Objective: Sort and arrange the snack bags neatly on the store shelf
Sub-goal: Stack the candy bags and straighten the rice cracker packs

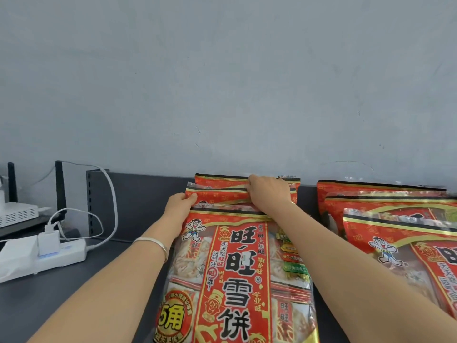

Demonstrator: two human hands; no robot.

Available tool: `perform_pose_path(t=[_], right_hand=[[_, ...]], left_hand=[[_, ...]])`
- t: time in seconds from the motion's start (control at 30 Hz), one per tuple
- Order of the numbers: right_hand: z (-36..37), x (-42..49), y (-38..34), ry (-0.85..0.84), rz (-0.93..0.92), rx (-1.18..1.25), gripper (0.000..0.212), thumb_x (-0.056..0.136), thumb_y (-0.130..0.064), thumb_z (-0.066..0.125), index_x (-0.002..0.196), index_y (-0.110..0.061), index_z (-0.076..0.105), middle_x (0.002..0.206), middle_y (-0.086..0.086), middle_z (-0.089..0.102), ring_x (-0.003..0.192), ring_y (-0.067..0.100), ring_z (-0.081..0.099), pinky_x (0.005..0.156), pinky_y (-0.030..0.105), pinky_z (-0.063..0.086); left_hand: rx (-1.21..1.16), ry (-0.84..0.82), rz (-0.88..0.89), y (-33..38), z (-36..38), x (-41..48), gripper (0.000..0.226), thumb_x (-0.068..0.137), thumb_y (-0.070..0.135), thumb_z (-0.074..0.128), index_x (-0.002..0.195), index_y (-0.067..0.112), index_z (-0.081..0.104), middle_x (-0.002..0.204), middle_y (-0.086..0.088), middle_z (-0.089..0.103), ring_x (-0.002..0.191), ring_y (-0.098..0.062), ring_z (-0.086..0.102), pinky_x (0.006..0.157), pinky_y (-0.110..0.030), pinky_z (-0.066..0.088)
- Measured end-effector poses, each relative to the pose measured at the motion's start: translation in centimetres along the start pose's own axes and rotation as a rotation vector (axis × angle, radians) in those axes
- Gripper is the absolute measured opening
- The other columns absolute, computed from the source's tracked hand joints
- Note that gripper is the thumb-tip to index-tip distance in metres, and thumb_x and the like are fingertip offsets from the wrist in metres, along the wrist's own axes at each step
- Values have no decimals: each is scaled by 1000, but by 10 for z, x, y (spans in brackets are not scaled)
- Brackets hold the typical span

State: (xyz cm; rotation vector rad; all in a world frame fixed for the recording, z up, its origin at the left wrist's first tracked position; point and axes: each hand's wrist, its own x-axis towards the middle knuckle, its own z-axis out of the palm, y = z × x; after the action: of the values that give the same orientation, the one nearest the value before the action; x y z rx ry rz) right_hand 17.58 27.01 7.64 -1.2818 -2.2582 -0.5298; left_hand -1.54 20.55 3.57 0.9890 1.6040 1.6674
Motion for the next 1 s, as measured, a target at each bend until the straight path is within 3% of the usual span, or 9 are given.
perform_pose_path(t=[0.17, 0.37, 0.5, 0.67, 0.77, 0.87, 1.0], right_hand=[[-7, -9, 6, -3, -12, -109, 26, 101, -39, 40, 116, -20, 51, 101, 2, 66, 88, 22, 64, 69, 33, 43], [-9, -13, 15, -23, -9, -190, 31, 98, -44, 46, 119, -22, 48, 101, 1, 67, 86, 21, 65, 69, 32, 44], [-5, -10, 17, -17, 9, -214, 29, 100, -43, 43, 117, -21, 51, 99, 1, 67, 85, 21, 65, 66, 32, 42], [-3, -4, 22, 21, 95, -104, 31, 101, -39, 37, 117, -19, 55, 110, 5, 64, 101, 27, 61, 86, 42, 47], [-1, -2, 24, 92, 123, -46, 29, 100, -28, 43, 128, -19, 48, 127, 7, 52, 117, 30, 51, 93, 45, 44], [1, 2, 23, 12, 155, -24, 32, 99, -23, 45, 131, -22, 47, 131, 6, 50, 122, 30, 47, 96, 47, 39], [2, 6, 23, 32, 223, -30, 26, 97, -17, 47, 122, -20, 52, 125, 7, 52, 121, 29, 47, 103, 54, 32]], left_hand=[[272, 67, 198, -5, 7, 11, 22, 96, 33, 50, 96, 13, 57, 94, -6, 66, 84, -25, 65, 81, -40, 52], [515, 155, 273, -9, 23, 11, 20, 97, 38, 45, 102, 20, 51, 93, 3, 60, 71, -12, 56, 58, -27, 38], [552, 202, 273, -10, 25, 8, 20, 98, 39, 41, 106, 22, 46, 94, 3, 59, 70, -12, 54, 53, -26, 34], [528, 232, 253, -13, 22, 11, 24, 99, 43, 34, 107, 21, 41, 96, 0, 60, 79, -19, 61, 70, -36, 48], [446, 232, 305, -15, 21, 20, 29, 98, 45, 35, 113, 21, 41, 113, -4, 53, 88, -19, 59, 79, -39, 50], [278, 141, 275, -15, 24, 25, 38, 96, 44, 42, 123, 17, 39, 123, -7, 46, 90, -19, 57, 75, -34, 49], [170, -18, 173, -16, 24, 25, 38, 98, 47, 36, 123, 19, 35, 105, -4, 59, 85, -20, 64, 65, -31, 51]])
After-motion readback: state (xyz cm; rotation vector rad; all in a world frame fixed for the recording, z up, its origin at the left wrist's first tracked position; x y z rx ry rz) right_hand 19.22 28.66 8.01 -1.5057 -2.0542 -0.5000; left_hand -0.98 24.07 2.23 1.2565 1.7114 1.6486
